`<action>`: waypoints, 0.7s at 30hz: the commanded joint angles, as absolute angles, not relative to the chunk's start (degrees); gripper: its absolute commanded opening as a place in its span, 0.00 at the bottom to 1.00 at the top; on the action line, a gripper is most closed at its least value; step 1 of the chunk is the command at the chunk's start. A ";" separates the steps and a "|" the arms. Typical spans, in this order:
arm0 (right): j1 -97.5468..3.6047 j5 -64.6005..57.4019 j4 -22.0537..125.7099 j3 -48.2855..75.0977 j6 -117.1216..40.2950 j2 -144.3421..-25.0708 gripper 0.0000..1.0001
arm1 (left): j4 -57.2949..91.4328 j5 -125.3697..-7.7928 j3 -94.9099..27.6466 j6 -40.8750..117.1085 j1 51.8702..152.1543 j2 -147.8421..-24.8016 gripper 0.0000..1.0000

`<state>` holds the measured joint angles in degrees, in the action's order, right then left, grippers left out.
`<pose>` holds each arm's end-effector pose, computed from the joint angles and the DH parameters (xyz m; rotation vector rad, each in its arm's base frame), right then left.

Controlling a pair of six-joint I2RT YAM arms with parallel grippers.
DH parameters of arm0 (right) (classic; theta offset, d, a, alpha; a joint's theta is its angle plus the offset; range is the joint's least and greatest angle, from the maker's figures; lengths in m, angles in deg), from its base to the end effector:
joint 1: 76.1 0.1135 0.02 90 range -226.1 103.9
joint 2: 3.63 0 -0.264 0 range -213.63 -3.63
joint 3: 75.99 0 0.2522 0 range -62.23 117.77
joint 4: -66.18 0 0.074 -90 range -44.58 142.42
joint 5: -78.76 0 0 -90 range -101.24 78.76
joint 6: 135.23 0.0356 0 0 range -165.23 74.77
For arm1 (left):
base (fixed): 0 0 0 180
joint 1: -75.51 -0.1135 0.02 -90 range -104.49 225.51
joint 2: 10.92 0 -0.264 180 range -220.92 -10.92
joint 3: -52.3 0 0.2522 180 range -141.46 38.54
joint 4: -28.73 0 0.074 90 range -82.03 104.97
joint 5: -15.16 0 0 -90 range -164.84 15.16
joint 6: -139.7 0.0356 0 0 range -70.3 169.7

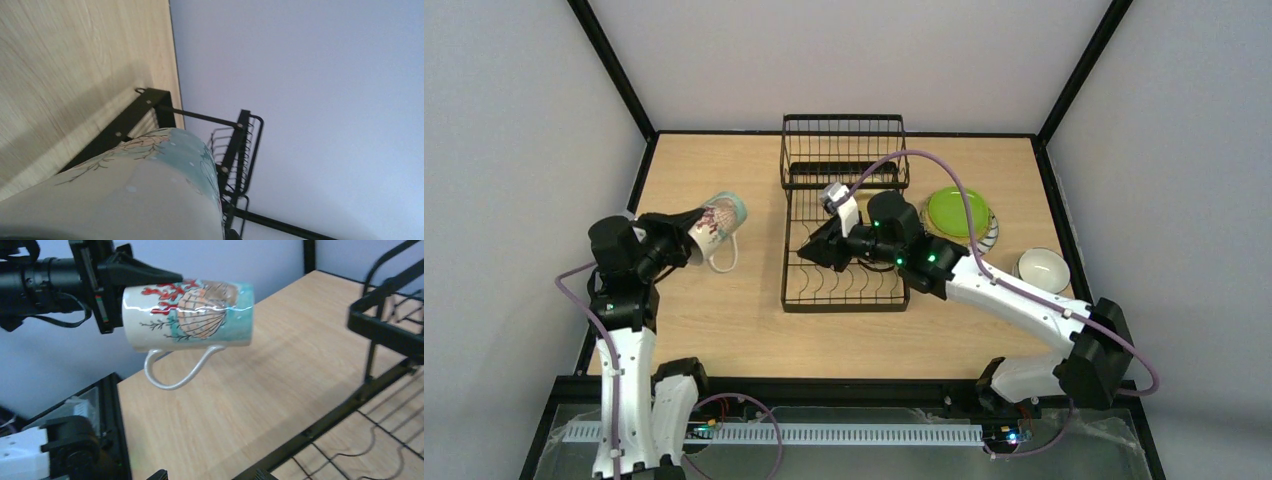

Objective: Load the mixed dishes into the dish rack
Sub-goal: Grab the cup from the center of the board, then pass from the left arm to the right

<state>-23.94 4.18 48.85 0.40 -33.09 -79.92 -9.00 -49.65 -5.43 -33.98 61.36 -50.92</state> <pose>0.1846 0.2531 0.3383 -0.8637 1.7940 1.0040 0.1567 0.0239 0.3237 -1.3427 1.5989 -1.2023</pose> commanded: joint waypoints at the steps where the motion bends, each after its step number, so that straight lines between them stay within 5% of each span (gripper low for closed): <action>1: -23.64 13.81 56.94 -1.91 -29.58 -81.05 1.00 | -1.83 -42.79 -8.06 -41.31 61.35 -47.08 0.02; 21: -23.71 30.24 73.16 -1.97 -19.68 -89.45 1.00 | -5.58 -31.48 -10.20 -51.56 61.38 -37.56 0.02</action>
<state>-23.94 26.95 67.28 -2.68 -22.79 -88.66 -9.11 -36.32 -6.94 -48.08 61.36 -39.76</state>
